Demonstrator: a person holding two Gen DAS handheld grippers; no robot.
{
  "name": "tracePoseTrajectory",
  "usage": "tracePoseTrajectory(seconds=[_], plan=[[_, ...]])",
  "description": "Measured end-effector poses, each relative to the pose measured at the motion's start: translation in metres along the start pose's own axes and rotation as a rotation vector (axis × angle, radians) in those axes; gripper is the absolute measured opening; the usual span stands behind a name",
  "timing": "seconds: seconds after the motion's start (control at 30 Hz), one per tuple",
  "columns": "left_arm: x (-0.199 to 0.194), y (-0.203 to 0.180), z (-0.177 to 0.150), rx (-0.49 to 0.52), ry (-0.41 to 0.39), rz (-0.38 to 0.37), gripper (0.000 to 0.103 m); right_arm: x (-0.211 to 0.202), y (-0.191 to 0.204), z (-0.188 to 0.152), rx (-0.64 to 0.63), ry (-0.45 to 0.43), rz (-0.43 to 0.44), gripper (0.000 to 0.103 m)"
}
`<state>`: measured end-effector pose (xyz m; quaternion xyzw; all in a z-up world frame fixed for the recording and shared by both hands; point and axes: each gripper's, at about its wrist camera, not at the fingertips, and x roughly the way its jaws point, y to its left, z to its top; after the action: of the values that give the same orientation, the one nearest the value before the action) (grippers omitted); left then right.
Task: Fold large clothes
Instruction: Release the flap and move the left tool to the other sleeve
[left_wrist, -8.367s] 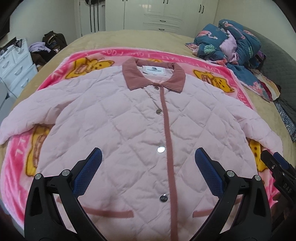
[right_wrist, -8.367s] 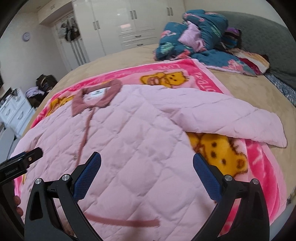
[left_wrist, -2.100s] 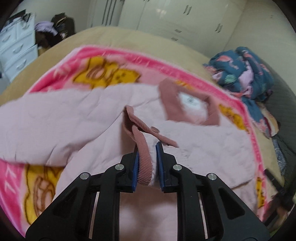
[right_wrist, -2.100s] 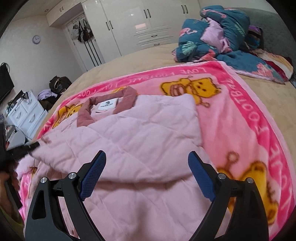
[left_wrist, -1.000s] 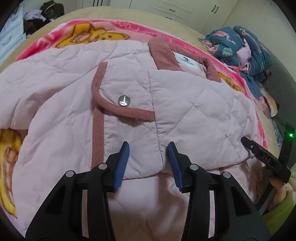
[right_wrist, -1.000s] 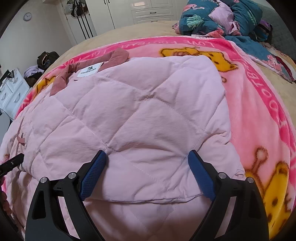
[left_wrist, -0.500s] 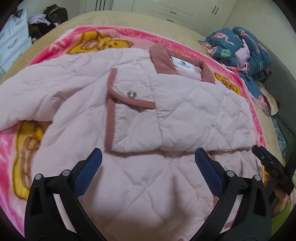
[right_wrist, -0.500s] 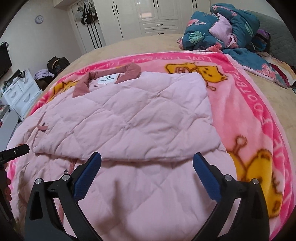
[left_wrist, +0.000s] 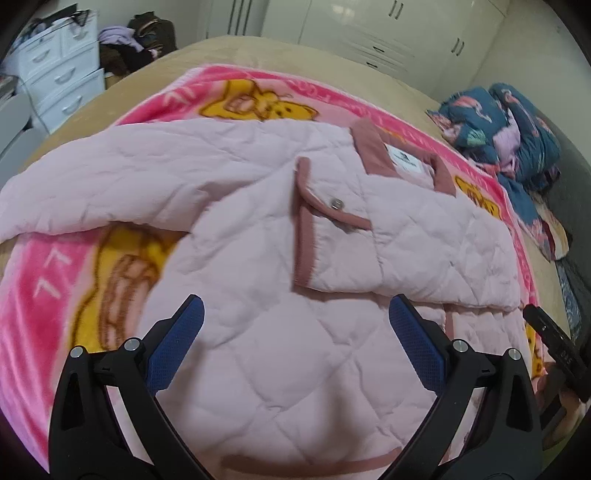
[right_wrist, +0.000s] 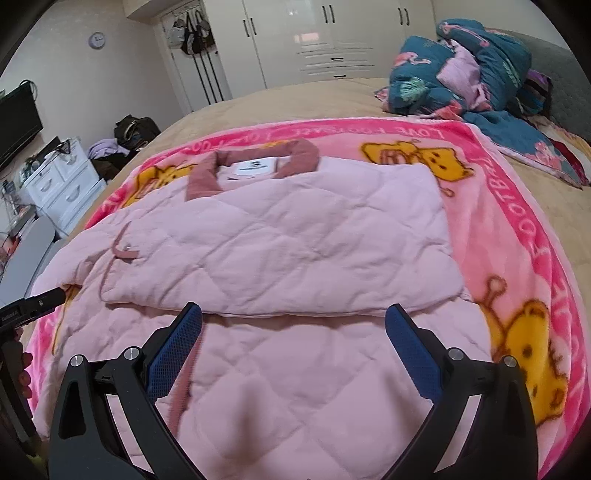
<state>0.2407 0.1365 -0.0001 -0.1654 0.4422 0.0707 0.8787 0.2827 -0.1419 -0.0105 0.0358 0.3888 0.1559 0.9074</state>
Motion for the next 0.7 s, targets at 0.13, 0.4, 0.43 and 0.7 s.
tracePoseTrajectory(seconds=[0.13, 0.4, 0.43, 0.7], plan=[[-0.006, 0.014, 0.003, -0.032, -0.015, 0.017, 0.094, -0.002, 0.022, 0.003, -0.029, -0.008, 0.032, 0.099], [-0.015, 0.045, 0.006, -0.082, -0.039, 0.044, 0.094, 0.000, 0.061, 0.011, -0.081, -0.013, 0.077, 0.099], [-0.016, 0.051, 0.007, -0.094, -0.042, 0.043, 0.094, 0.000, 0.067, 0.012, -0.089, -0.013, 0.086, 0.099], [-0.022, 0.089, 0.014, -0.174, -0.063, 0.064, 0.094, 0.005, 0.111, 0.021, -0.151, -0.020, 0.139, 0.099]])
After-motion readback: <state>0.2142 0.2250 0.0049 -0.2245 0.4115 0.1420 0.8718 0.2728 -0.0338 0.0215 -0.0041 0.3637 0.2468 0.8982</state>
